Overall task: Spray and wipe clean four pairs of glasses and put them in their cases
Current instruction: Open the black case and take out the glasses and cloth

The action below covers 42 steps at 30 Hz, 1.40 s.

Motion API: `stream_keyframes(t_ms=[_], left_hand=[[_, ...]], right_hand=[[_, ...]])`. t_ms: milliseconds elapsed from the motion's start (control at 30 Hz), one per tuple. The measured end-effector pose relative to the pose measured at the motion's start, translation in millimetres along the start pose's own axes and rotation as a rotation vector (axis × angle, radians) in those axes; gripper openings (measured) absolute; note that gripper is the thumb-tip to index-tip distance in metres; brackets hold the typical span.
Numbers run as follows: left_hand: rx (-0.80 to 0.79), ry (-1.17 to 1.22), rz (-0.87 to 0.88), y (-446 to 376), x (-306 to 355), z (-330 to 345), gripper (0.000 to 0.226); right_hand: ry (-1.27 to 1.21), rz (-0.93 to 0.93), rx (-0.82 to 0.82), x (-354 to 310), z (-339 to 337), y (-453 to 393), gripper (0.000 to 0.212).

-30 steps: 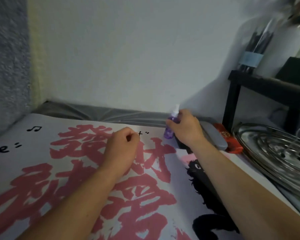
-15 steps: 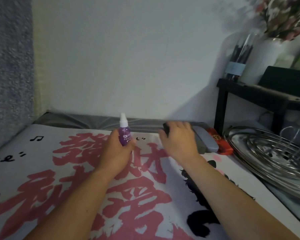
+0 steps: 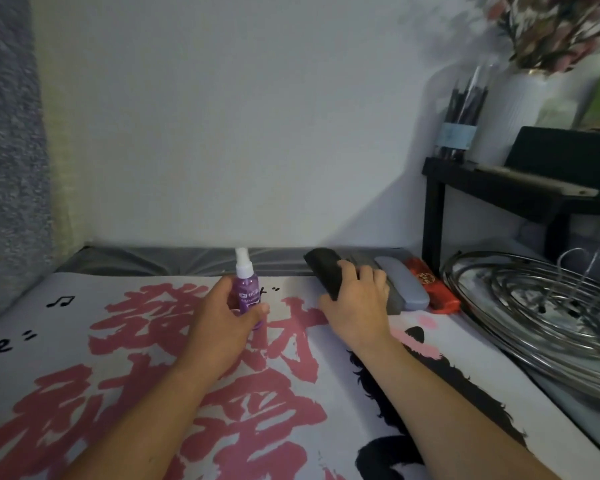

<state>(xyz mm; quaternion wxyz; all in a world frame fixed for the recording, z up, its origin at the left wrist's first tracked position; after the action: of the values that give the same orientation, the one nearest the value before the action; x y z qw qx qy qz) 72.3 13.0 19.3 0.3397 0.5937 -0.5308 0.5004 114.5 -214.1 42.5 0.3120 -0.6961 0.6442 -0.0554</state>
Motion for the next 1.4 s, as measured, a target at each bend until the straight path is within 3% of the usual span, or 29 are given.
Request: stream_keyframes(t_ms=[100, 300, 433, 567, 667, 700, 767, 800, 867, 933, 1000, 1067, 1133, 1233, 1300, 1400], left_hand=[[0.031, 0.011, 0.012, -7, -1, 6, 0.047], [-0.169, -0.141, 0.110, -64, 24, 55, 0.033], [-0.256, -0.199, 0.108, -76, 18, 85, 0.035], [-0.243, -0.242, 0.075, -79, 11, 86, 0.047], [-0.242, -0.244, 0.033, -70, 14, 73, 0.072], [-0.173, -0.209, 0.008, -62, 19, 58, 0.070], [-0.098, 0.044, -0.140, -44, 13, 22, 0.046], [-0.198, 0.265, -0.283, -33, 5, 12, 0.038], [-0.647, 0.587, -0.602, 7, 5, 14, 0.055], [-0.896, 0.685, -0.697, 42, 9, 1, 0.068], [-0.852, 0.712, -0.720, 59, 8, -6, 0.059], [-0.684, 0.736, -0.649, 63, 6, -8, 0.045], [-0.514, 0.694, -0.534, 55, 0, -12, 0.040], [-0.370, 0.678, -0.416, 45, -3, -16, 0.041], [-0.330, 0.674, -0.364, 37, -4, -13, 0.039], [-0.353, 0.645, -0.313, 20, -6, -4, 0.043]], right_hand=[[-0.240, -0.023, 0.078, -12, -6, 5, 0.060], [-0.836, 0.195, 0.157, 7, -11, 4, 0.055], [-0.933, 0.251, 0.201, 26, -17, 2, 0.057], [-0.964, 0.253, 0.205, 25, -17, 5, 0.061], [-1.072, 0.172, 0.214, 15, -32, 8, 0.066], [-1.109, 0.108, 0.188, 8, -39, 9, 0.069], [-1.114, -0.098, 0.087, -15, -50, 18, 0.078], [-1.051, -0.238, 0.026, -32, -55, 25, 0.083], [-0.820, -0.514, -0.084, -67, -50, 42, 0.090], [-0.583, -0.733, -0.129, -95, -34, 57, 0.088], [-0.391, -0.844, -0.118, -110, -16, 64, 0.083], [-0.359, -0.782, -0.099, -108, -4, 59, 0.087], [-0.542, -0.618, -0.116, -100, -6, 53, 0.081], [-0.886, -0.406, -0.357, -101, 7, 59, 0.048], [-0.848, -0.422, -0.445, -106, 15, 66, 0.055], [-0.660, -0.497, -0.354, -104, 17, 61, 0.050]])
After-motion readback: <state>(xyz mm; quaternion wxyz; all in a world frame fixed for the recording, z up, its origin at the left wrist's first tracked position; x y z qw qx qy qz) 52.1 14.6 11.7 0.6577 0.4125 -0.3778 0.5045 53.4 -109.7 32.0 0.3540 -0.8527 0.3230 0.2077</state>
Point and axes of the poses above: each hand's wrist, its own y-axis away from the middle knuckle, its own z-axis out of the palm, x = y × z, the point moved 8 cm from there along -y, towards the middle knuckle, and after that the axes turned 5 degrees about -z, right-handed, at the moved point
